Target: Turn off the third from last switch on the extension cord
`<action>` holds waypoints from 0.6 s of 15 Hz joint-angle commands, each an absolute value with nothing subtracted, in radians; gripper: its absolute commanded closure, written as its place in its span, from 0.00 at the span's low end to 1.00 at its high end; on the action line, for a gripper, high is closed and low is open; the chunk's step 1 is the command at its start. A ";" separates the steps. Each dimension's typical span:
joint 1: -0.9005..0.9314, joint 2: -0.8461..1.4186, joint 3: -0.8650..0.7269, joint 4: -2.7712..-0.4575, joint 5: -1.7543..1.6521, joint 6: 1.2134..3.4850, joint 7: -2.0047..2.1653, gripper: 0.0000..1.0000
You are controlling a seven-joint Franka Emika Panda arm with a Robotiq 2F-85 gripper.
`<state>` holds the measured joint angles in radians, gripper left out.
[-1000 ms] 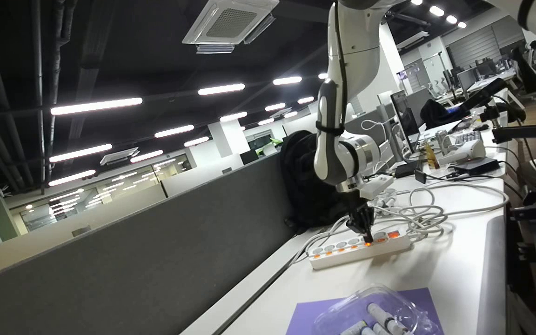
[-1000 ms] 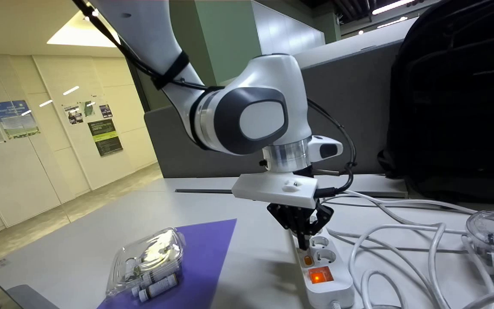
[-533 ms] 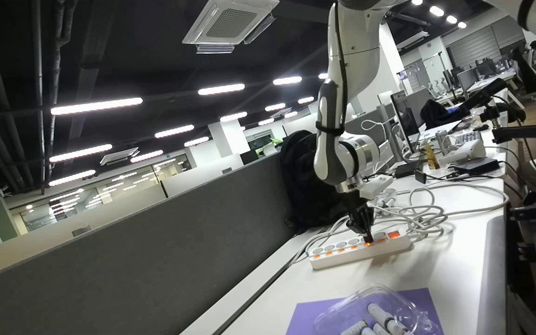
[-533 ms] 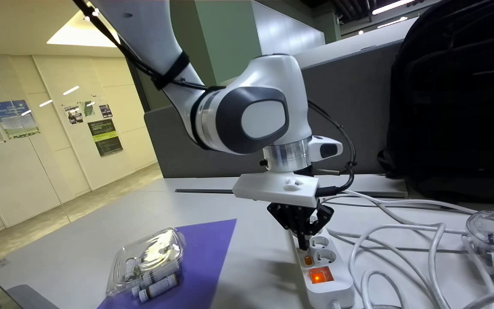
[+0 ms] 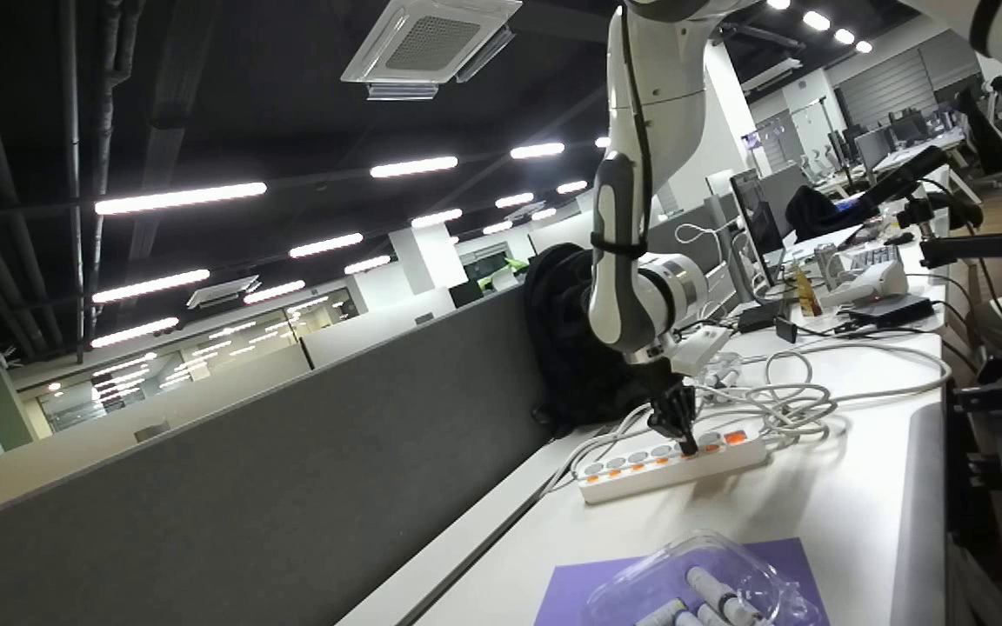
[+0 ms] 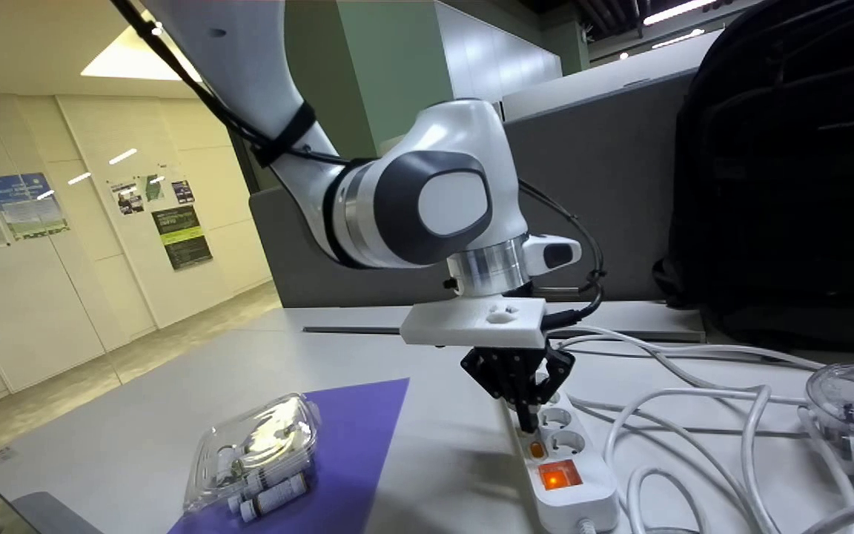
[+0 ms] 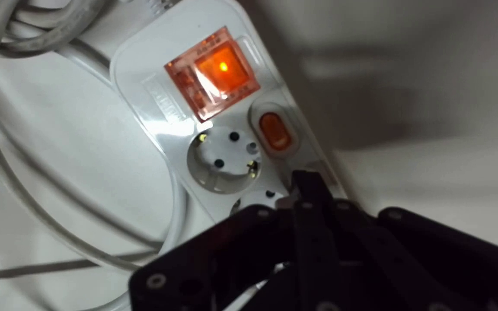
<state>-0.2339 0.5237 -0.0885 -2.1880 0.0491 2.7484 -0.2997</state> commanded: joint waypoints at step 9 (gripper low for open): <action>-0.433 0.654 0.147 -2.227 0.028 3.144 -0.201 1.00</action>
